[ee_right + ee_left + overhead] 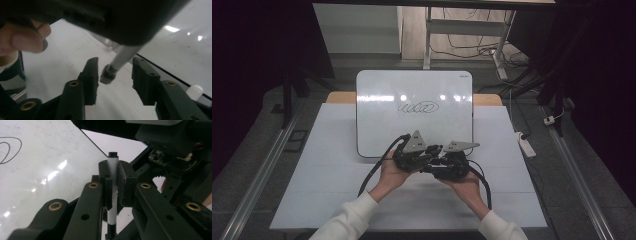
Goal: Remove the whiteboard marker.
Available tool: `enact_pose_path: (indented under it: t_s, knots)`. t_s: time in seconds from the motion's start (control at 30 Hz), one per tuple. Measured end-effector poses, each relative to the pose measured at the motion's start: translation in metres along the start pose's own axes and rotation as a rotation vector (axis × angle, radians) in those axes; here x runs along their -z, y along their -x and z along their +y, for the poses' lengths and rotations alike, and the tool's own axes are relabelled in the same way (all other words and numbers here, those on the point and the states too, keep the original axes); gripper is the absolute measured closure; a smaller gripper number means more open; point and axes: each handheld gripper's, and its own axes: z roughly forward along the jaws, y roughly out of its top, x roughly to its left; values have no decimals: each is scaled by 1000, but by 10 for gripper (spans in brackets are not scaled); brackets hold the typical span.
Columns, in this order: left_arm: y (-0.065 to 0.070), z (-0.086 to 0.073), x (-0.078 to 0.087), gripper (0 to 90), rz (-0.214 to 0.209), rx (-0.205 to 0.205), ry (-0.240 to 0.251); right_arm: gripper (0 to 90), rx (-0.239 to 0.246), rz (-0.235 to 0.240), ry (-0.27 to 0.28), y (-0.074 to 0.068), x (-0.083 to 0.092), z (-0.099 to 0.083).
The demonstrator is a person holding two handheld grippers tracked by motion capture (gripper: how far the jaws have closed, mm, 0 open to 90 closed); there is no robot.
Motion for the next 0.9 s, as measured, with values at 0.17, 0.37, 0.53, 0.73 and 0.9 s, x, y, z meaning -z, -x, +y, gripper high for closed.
enact_pose_path:
  t_s: [0.17, 0.37, 0.53, 0.73, 0.9]
  knots:
    - [4, 1, -3, 818, 0, -13, -4, 694, -34, 12, -18, 2, -4, 1]
    - [8, 2, -6, 815, 11, -34, -15, 758, -73, 7, -37, 7, -6, 0]
    - [8, 1, -7, 774, -22, -15, -2, 766, -71, 2, -35, 8, -6, -1]
    - [-4, -4, 17, 559, 3, 49, 28, 767, -61, 2, -13, 12, -1, 0]
    - [-24, -28, 50, 447, 57, 158, 17, 767, -37, -1, 46, 19, 9, 2]
